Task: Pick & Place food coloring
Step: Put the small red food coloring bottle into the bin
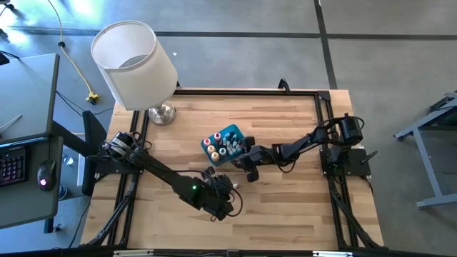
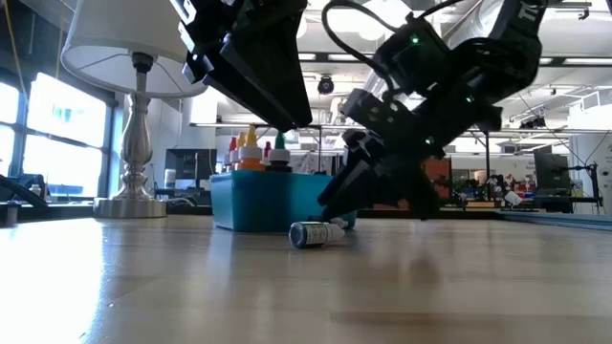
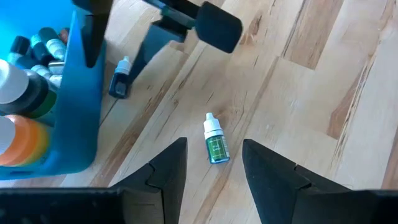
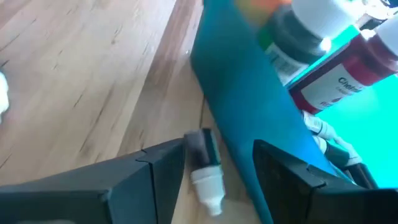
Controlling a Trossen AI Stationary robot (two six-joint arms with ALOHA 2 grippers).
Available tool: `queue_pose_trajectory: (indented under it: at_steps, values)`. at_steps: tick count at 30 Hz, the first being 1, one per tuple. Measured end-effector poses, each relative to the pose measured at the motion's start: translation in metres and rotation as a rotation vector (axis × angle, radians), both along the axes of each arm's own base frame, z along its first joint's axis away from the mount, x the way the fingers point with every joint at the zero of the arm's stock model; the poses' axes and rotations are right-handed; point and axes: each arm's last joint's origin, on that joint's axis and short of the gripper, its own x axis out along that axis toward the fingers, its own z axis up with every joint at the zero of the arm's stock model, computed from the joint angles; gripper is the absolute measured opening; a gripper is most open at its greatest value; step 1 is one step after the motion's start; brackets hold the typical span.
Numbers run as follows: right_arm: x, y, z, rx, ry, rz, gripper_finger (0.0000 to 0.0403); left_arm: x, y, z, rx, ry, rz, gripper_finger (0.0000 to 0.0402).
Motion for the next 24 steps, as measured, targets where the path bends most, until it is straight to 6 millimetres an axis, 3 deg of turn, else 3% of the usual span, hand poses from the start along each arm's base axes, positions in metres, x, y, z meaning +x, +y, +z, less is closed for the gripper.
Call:
queue_pose_trajectory:
  at_steps: [16, 24]
  values:
    - [-0.0002, -0.0029, -0.003, 0.032, 0.104, 0.035, 0.0182, 0.0, 0.0, 0.0, 0.004, 0.002, -0.005, 0.0151]
    - [-0.0053, 0.0031, -0.0072, 0.084, 0.18, 0.075, 0.0149, 0.0, 0.0, 0.0, 0.004, 0.002, -0.005, 0.0151]
